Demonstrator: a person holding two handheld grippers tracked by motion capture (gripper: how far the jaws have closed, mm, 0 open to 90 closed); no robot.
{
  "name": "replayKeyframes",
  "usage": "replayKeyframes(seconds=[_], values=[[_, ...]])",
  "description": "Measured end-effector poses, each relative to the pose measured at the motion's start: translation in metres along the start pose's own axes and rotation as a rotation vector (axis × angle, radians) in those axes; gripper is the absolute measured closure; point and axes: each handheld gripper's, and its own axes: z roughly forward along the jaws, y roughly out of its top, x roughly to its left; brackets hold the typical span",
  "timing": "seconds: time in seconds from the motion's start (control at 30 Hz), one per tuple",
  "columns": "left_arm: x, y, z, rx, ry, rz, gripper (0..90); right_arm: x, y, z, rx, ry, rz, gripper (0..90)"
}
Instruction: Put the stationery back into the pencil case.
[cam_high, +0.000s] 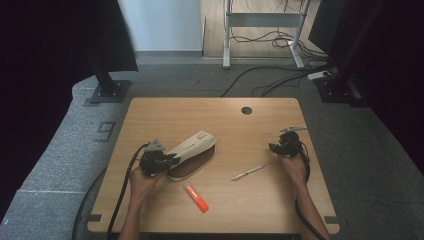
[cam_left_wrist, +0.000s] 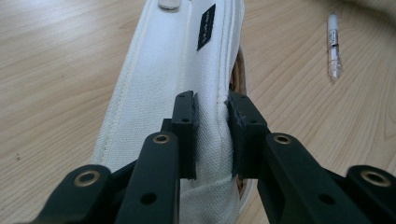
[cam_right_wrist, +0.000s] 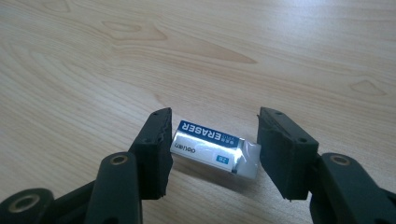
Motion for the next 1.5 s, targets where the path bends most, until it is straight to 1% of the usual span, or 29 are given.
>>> replayKeyframes(seconds=[0.07,0.33,0.43,0.47,0.67,0.73,0.8,0.9,0.97,1.0,1.03,1.23,1.5], values=[[0.0,0.0,-0.001,-0.002,0.004,0.001,74.6,0.002,0.001,-0.004,-0.004,0.014,-0.008,45.6],[0.0,0.0,-0.001,-0.008,0.004,-0.009,75.0,0.008,0.002,-0.011,-0.011,0.072,-0.01,45.6],[0.0,0.0,-0.002,-0.01,0.003,-0.011,75.0,0.012,0.005,-0.014,-0.019,0.097,-0.021,45.6],[0.0,0.0,-0.002,-0.01,0.003,-0.011,75.0,0.012,0.005,-0.014,-0.019,0.097,-0.021,45.6],[0.001,0.0,-0.002,-0.014,-0.001,-0.011,75.0,0.03,0.01,-0.017,-0.027,0.149,-0.082,45.6],[0.001,0.0,-0.003,-0.015,-0.002,-0.012,75.0,0.037,0.012,-0.018,-0.028,0.16,-0.098,45.6],[0.001,0.0,-0.003,-0.015,-0.003,-0.014,75.0,0.039,0.013,-0.018,-0.03,0.166,-0.107,45.6],[0.001,0.0,-0.003,-0.016,-0.004,-0.015,75.1,0.053,0.017,-0.017,-0.036,0.195,-0.137,45.6],[0.002,0.0,-0.003,-0.016,-0.005,-0.017,75.2,0.059,0.018,-0.016,-0.034,0.206,-0.151,45.6],[0.002,0.0,-0.003,-0.016,-0.005,-0.017,75.2,0.059,0.018,-0.016,-0.034,0.206,-0.151,45.6],[0.002,0.0,-0.003,-0.016,-0.006,-0.017,75.2,0.065,0.02,-0.016,-0.035,0.215,-0.166,45.6],[0.002,0.0,-0.003,-0.018,-0.008,-0.019,75.2,0.076,0.024,-0.014,-0.049,0.252,-0.187,45.6],[0.002,0.0,-0.003,-0.019,-0.009,-0.019,75.1,0.091,0.029,-0.012,-0.051,0.276,-0.219,45.6]])
